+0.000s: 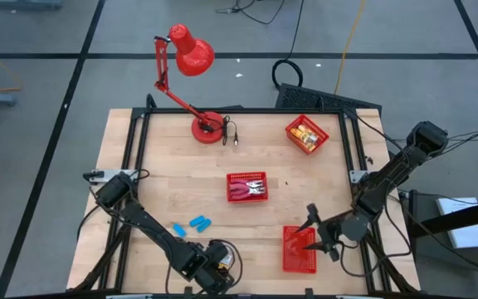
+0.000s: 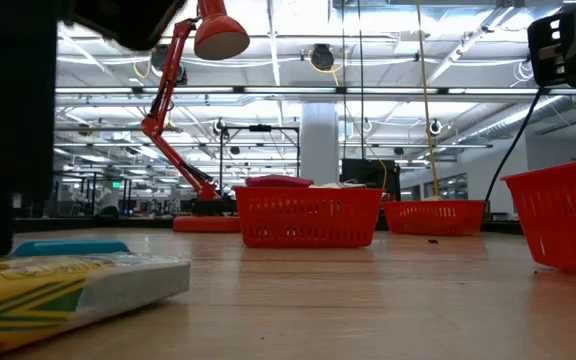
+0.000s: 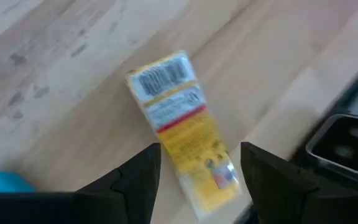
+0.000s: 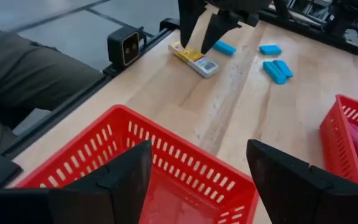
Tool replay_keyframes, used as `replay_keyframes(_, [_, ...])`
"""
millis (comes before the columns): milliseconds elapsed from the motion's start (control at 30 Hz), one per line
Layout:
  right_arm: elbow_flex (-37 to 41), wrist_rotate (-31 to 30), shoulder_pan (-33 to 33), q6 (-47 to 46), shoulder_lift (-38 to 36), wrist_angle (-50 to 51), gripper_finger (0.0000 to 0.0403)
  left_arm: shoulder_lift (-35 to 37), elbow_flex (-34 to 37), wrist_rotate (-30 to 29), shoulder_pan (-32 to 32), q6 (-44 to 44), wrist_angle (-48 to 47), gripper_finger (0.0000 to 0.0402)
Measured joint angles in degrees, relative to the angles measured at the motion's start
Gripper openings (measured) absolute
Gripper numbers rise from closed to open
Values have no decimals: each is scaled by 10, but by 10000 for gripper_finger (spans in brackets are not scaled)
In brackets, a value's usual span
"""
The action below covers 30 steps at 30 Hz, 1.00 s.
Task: Pick & Place School Supplies
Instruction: Put the yellow crayon box into the top red bin
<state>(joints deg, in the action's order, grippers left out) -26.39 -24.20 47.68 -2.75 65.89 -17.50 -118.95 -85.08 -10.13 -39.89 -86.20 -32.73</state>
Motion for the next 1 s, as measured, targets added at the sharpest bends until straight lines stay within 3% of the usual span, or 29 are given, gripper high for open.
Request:
replay_keyframes(433, [0,-17,1,-10,0,12,254,-40,-2,66,32,29,17,226])
replay_keyframes(667, [0,-37,1,-24,0,15,254,-46,-2,71,34,35,17,221])
replay_keyframes(800, [0,-45,1,-26,0,17,254,-46,-1,57,33,42,14,171])
replay_keyframes(1000, [0,-55,1,-45,0,15,254,-48,-1,33,31,82,47,41])
